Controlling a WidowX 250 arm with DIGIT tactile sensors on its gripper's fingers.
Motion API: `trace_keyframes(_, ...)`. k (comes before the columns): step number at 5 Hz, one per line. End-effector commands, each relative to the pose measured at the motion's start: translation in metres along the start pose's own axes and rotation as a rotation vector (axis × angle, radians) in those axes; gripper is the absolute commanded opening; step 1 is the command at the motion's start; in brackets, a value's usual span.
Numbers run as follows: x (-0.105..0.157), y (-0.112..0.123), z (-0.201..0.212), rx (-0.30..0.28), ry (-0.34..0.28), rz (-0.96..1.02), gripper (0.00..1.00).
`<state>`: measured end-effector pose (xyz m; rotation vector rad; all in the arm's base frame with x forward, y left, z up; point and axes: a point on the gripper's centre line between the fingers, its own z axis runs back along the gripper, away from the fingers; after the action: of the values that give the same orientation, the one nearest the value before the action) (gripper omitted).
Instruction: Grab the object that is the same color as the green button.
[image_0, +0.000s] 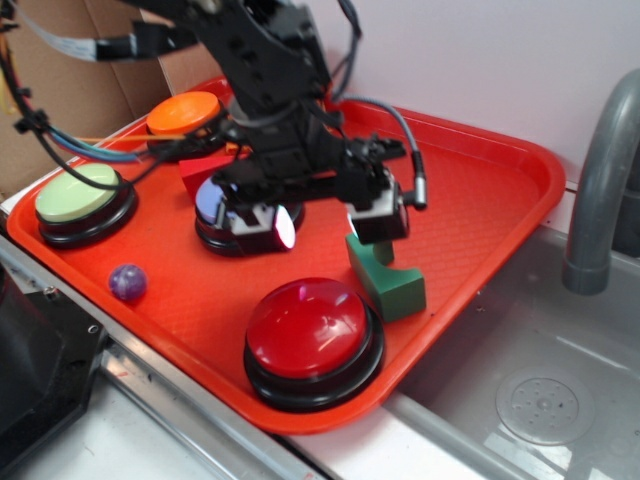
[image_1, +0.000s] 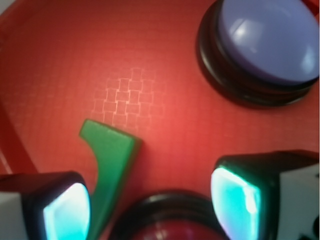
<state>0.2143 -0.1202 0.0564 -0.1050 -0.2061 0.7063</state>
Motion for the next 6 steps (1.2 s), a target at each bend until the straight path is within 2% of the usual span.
trace_keyframes(1, 0.012, -0.023, -0.016, -0.157, 0.006, 0.000, 1.00)
trace_keyframes(2, 0.014, -0.025, -0.025, -0.155, 0.006, 0.001, 1.00)
trace_keyframes(3, 0.016, -0.025, -0.029, -0.124, -0.007, 0.015, 0.32)
trace_keyframes(4, 0.028, -0.041, -0.002, -0.056, -0.039, -0.082, 0.00)
trace_keyframes(5, 0.042, -0.043, 0.016, -0.128, 0.015, -0.208, 0.00)
trace_keyframes(6, 0.065, -0.035, 0.048, -0.107, 0.045, -0.365, 0.00)
